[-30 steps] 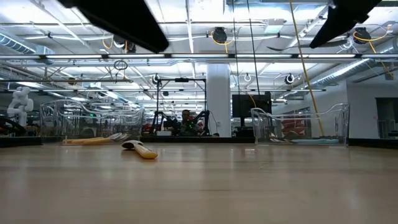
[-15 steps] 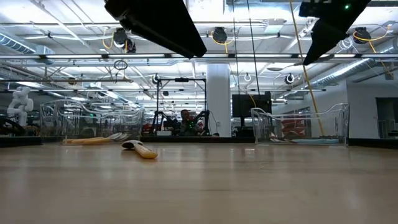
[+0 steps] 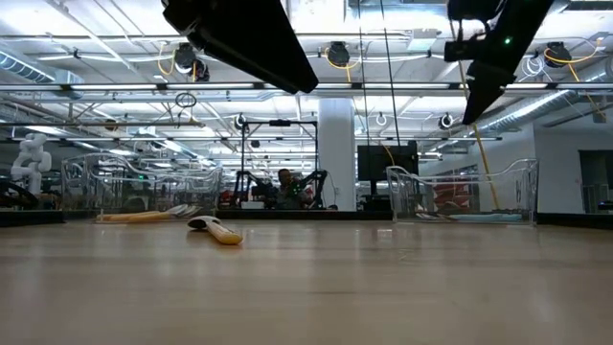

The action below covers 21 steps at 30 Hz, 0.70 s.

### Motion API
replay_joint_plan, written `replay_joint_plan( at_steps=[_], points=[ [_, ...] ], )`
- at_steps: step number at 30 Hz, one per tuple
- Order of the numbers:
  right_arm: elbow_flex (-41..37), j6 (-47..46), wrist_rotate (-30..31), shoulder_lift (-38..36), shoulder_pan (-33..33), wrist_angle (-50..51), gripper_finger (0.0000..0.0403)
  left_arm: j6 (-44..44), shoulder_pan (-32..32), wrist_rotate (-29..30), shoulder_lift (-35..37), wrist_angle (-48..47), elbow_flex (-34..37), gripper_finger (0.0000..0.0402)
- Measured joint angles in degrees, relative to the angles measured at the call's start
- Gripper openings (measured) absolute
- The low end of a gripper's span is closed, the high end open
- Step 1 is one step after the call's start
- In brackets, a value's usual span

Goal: Sort silverware by color (type)
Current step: Put the blue spoon into the top right transparent bin

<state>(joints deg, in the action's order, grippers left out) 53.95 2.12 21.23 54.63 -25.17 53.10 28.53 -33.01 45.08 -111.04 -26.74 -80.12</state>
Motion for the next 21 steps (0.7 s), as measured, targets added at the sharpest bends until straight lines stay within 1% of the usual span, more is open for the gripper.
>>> replay_joint_plan(
  at_steps=[3,7,12,15,21],
  points=[
    [0.00,2.09,-2.17,2.30,-3.42,-1.16,0.0038,0.00,0.00,-0.11,0.00,-0.02,0.00,0.0175],
    [0.00,4.57,-2.55,6.20,-7.28,-1.99,0.0038,0.04,0.00,-0.11,0.00,-0.02,0.00,0.0175],
    [0.00,6.52,-6.64,11.67,-11.36,-2.26,0.0038,0.02,-0.02,-0.15,0.00,-0.07,0.00,0.0175],
    [0.00,7.66,-6.62,14.84,-12.88,-2.32,0.0039,0.00,-0.02,-0.16,0.00,-0.07,0.00,0.0175],
    [0.00,9.94,-6.58,20.92,-15.59,-2.88,0.0057,0.00,-0.02,-0.16,0.00,-0.17,0.00,0.0175]
  ],
)
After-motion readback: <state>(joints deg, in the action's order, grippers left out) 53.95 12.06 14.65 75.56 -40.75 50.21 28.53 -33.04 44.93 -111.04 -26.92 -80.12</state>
